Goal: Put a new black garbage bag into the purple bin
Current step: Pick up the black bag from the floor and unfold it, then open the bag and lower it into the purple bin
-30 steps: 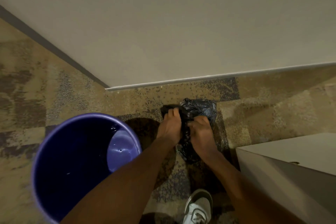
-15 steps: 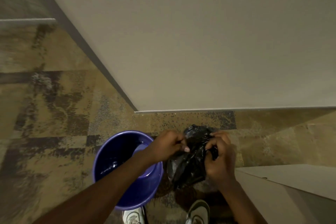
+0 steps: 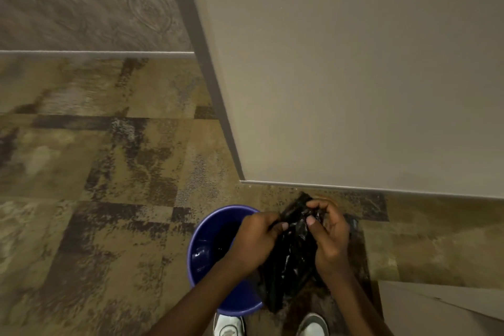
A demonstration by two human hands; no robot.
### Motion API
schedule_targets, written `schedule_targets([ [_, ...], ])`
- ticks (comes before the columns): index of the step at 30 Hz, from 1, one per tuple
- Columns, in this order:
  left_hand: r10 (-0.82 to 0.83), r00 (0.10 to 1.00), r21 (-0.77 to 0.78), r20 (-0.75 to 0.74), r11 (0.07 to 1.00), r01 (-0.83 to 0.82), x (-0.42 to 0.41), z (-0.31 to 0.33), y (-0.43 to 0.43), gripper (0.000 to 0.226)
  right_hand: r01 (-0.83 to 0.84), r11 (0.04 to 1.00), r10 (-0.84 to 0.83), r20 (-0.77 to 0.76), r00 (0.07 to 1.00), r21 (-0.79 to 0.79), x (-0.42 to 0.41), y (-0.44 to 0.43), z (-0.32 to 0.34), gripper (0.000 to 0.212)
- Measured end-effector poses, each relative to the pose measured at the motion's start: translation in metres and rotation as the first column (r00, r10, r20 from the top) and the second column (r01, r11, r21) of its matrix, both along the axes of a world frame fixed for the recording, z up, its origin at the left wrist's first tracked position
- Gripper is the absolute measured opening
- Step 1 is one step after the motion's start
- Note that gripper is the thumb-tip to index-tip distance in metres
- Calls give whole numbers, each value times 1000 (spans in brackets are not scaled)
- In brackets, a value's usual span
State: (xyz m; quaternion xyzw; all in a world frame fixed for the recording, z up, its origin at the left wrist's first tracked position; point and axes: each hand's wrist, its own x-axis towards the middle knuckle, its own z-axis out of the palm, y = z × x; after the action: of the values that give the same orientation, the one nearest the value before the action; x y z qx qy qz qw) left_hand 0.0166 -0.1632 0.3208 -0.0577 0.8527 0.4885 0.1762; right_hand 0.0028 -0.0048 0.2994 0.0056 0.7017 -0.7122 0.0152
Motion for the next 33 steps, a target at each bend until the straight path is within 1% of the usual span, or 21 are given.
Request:
schedule_targets([
  [2,160,987,5,-23,987,-159,4,7,-16,19,-1,1000,0,125,992,9,0,-9,-4,33],
  [5,437,896,10,-75,899,-438,17,10,-39,30,-104,935,18,248,969,340,4,-23,-14,44],
  [7,542,836,7,-83,839,-544,29,10,-54,40,-251,790,74,320,944,560,8,-33,-19,34],
  [8,566,821,-1,-78,823,-567,34,9,-60,44,-315,677,93,347,933,665,10,-38,-18,35],
  [10,606,794,2,-40,795,-607,40,10,-67,44,-304,449,84,299,951,840,17,-50,-10,44],
  [11,621,784,14,-21,784,-621,43,10,-70,36,-232,421,87,216,973,877,23,-57,-2,46],
  [12,633,774,33,-7,774,-633,44,10,-72,30,-172,491,87,148,985,854,29,-64,9,44],
  [13,638,770,57,0,769,-637,46,10,-73,28,-176,634,71,170,983,753,35,-73,24,41],
  [14,631,775,85,7,772,-630,47,9,-74,28,-238,769,92,265,960,594,41,-83,36,39],
  [15,614,789,100,20,784,-613,48,7,-74,26,-325,846,156,387,909,422,47,-92,42,43],
  [16,600,799,103,30,794,-599,49,7,-73,25,-404,876,244,481,842,263,52,-100,43,51],
  [18,599,800,65,28,798,-599,50,8,-72,25,-550,827,397,570,719,118,60,-110,34,63],
  [19,599,800,60,38,797,-601,52,7,-73,23,-590,800,425,595,682,106,61,-113,30,62],
  [20,599,798,71,64,795,-603,54,6,-75,18,-604,790,427,611,666,107,61,-113,24,51],
  [22,601,788,129,129,778,-615,63,3,-84,7,-551,812,345,603,719,192,59,-110,11,12],
  [23,599,783,163,169,766,-621,67,3,-89,8,-510,827,288,601,746,237,57,-106,4,12],
  [25,571,786,214,238,758,-616,74,4,-101,30,-359,879,104,608,787,314,51,-96,-7,20],
  [27,562,786,161,258,777,-609,76,3,-113,25,-140,908,-129,581,804,394,42,-84,-18,14],
  [29,567,793,71,222,802,-593,75,-2,-123,37,85,884,-349,530,773,459,30,-69,-26,7],
  [31,581,795,-42,173,811,-583,75,-11,-127,48,216,885,-426,530,733,412,22,-58,-33,10],
  [33,630,766,-171,127,774,-609,80,-21,-124,50,163,917,-362,590,722,364,25,-54,-39,12],
])
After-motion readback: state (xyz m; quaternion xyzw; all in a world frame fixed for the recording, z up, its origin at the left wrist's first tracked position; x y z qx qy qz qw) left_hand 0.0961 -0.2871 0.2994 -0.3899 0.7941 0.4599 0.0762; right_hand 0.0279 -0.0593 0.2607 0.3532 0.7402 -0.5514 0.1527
